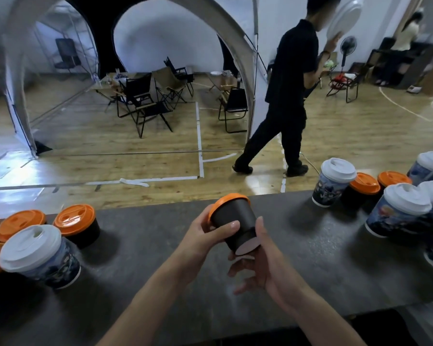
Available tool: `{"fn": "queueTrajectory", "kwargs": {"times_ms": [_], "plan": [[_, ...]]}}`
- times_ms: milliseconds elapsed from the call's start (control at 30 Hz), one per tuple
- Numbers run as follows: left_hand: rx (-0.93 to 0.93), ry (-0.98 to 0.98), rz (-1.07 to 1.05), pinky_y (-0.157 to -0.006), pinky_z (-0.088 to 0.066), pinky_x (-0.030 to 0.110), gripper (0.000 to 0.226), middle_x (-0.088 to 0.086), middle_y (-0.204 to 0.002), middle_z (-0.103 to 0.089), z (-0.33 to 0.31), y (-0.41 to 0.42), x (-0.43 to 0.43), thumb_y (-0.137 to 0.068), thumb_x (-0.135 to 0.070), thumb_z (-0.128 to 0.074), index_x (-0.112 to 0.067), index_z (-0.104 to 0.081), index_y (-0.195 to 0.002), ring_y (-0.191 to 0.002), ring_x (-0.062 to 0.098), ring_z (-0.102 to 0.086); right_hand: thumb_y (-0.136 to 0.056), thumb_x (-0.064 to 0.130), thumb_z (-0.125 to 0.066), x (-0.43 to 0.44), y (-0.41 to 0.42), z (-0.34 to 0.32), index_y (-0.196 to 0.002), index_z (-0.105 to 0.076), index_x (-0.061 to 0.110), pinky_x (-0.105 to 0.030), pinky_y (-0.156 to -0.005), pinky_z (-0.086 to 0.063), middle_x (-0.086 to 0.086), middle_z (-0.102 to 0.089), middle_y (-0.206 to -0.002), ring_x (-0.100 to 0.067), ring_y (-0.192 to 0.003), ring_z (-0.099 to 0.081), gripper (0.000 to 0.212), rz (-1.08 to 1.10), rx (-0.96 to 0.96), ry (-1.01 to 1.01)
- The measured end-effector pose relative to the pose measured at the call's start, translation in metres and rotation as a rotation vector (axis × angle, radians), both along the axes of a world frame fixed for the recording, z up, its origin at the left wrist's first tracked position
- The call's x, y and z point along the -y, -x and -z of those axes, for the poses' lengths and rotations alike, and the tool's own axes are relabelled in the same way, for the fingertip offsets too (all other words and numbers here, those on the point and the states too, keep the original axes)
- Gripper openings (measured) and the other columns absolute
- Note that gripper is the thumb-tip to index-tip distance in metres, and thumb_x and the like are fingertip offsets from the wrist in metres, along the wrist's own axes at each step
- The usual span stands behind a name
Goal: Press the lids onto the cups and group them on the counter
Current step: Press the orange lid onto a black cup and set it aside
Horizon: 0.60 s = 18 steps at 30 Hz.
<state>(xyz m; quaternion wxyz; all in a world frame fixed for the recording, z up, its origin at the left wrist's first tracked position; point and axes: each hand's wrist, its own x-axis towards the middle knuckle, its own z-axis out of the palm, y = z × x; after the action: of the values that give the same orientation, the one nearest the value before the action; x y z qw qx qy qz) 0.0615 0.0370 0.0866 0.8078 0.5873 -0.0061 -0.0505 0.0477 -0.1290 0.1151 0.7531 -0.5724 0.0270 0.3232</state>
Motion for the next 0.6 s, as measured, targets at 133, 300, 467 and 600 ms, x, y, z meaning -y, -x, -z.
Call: {"fn": "queueTrajectory", "kwargs": {"times_ms": [133,300,467,600], "plan": [[-0.014,0.09,0.041,-0.091,-0.053,0.042,0.062,0.017,-0.119,-0.07,-0.0034,0.0026,-0.0003,-0.077,-0.033,-0.081,-0.013,-0.062,-0.132,-0.108,0.034,-0.067,-0.084,0.066,-0.049,-0.0045,0.0021,-0.004,-0.112,-0.066,-0.002,-0.035,-0.05,-0.055,-0.016,-0.062,-0.08,-0.024,-0.066,-0.061,0.075,-0.024,-0.034,-0.056],[0.005,0.077,0.014,-0.09,-0.055,0.038,0.06,0.02,-0.118,-0.068,-0.004,0.0012,-0.0036,-0.076,-0.027,-0.082,-0.013,-0.062,-0.131,-0.107,0.033,-0.066,-0.089,0.066,-0.046,-0.0055,0.0033,-0.0014,-0.121,-0.064,0.001,-0.037,-0.052,-0.056,-0.017,-0.063,-0.088,-0.025,-0.071,-0.062,0.075,-0.063,-0.011,-0.071],[0.024,0.117,0.073,-0.092,-0.05,0.041,0.055,0.02,-0.119,-0.065,-0.0045,0.001,-0.0086,-0.084,-0.033,-0.074,-0.011,-0.06,-0.133,-0.108,0.032,-0.063,-0.093,0.067,-0.036,-0.0089,0.0037,-0.0009,-0.114,-0.064,0.001,-0.035,-0.049,-0.055,-0.017,-0.062,-0.083,-0.024,-0.068,-0.06,0.074,-0.089,-0.062,-0.12],[0.011,0.015,0.006,-0.092,-0.053,0.039,0.057,0.021,-0.12,-0.068,-0.0016,0.0008,-0.0056,-0.08,-0.037,-0.078,-0.014,-0.064,-0.13,-0.109,0.033,-0.066,-0.087,0.068,-0.044,-0.0087,0.0009,0.0026,-0.117,-0.066,0.0,-0.038,-0.05,-0.056,-0.016,-0.063,-0.09,-0.026,-0.072,-0.063,0.077,-0.061,0.026,0.003]]}}
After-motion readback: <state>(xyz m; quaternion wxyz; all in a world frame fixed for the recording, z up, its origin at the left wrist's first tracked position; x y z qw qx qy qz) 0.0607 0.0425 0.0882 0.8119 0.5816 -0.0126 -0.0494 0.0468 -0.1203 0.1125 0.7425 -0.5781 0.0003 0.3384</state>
